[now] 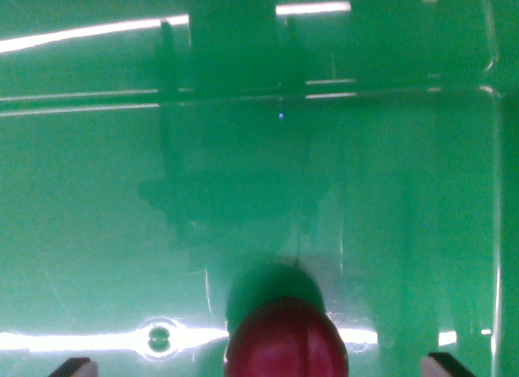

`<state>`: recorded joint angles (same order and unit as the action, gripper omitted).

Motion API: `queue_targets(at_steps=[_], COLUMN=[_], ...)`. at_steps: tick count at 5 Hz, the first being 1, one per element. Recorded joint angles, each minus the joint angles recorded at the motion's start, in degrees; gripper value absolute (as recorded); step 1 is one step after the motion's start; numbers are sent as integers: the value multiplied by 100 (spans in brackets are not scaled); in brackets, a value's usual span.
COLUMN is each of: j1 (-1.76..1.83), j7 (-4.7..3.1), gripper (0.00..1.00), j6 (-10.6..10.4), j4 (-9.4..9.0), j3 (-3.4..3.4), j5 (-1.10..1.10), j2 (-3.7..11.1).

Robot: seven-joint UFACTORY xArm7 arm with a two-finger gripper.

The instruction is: Pick fruit

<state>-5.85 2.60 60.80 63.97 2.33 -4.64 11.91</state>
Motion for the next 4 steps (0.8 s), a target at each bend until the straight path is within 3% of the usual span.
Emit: queue_targets(at_steps=[1,2,3,4], j1=[-37,-37,-69,-82], j7=[81,81,149,179], gripper=[0,0,0,0], j6=[-491,-491,-903,-1085], j4=[-403,-403,-741,-890], j3=[-28,-28,-52,-63], j5=[-40,-40,-74,-89], j2=[139,139,256,308])
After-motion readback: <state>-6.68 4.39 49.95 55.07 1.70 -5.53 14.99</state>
